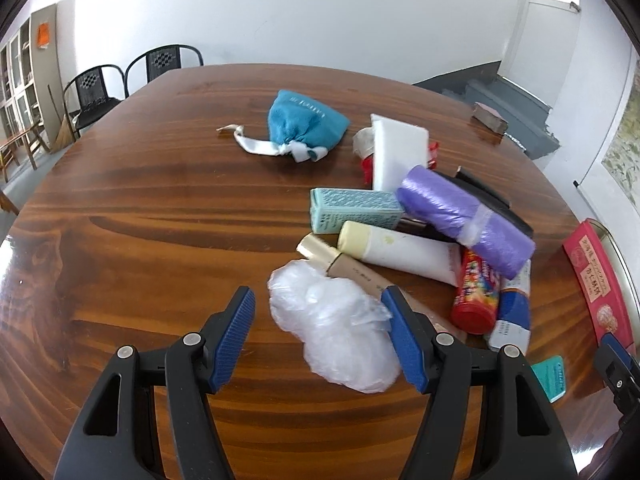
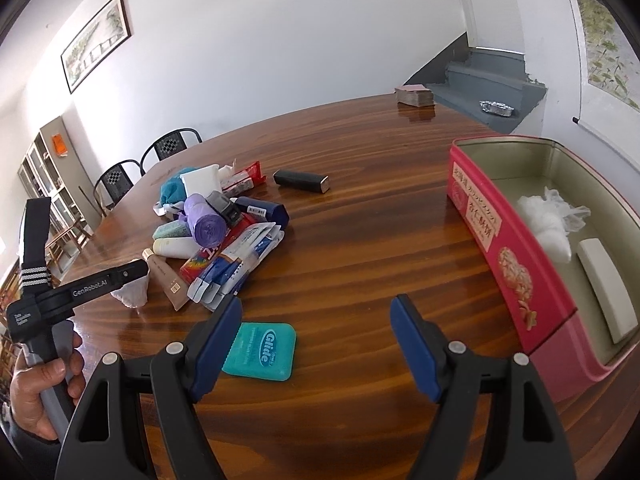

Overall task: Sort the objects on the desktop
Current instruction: 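Grasp second white plastic bag with left tool while right tool grasps teal Glide floss box, then carry bag and floss box into the red tin box while opening both tools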

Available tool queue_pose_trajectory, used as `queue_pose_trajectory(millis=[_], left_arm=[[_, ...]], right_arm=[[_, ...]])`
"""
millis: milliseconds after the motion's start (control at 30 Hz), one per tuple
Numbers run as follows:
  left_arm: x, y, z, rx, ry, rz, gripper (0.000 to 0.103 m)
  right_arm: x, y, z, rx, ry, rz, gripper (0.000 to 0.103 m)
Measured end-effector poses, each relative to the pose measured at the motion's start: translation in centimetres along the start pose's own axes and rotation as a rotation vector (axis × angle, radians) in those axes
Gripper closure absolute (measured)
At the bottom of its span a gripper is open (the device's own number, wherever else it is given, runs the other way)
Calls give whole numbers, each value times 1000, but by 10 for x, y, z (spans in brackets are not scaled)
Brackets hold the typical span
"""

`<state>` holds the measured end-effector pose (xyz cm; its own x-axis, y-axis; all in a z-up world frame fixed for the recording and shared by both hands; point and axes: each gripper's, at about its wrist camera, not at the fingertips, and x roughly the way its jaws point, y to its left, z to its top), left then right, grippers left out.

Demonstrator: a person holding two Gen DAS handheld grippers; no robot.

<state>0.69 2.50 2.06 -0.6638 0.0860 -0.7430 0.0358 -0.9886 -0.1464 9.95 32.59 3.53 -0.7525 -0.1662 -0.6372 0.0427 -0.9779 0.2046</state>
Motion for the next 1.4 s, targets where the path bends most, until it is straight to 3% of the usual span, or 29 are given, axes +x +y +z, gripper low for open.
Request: queue_pose_trajectory(millis=[233,333,467,733,1100,1200,1267,1400], left_arm=[[5,5,-2,-5,11,-9,35],[1,4,-2,1,-4,-27,57],[-7,6,0,-13,-35,-27,62],[-25,7,2,-8,-110,-12,63],[-35,1,2,5,-134,-51,63],[-35,-1,1,12,-132,-59,63],[-36,-3,0,16,-129,-66,63],[-36,-4,-1,20,-127,-76,63]], right_arm=[[6,6,-4,-15,23,26,23],[8,10,-6,-29,33,37,23],[10,17,-7,-50,45,51,23],[23,32,-14,-94,106,44,23],[45,48,-16,-174,197,-17,23],[47,56,-17,-228,205,-60,31],[47,59,-18,-252,201,-70,43],[46,56,-18,-244,199,-62,43]])
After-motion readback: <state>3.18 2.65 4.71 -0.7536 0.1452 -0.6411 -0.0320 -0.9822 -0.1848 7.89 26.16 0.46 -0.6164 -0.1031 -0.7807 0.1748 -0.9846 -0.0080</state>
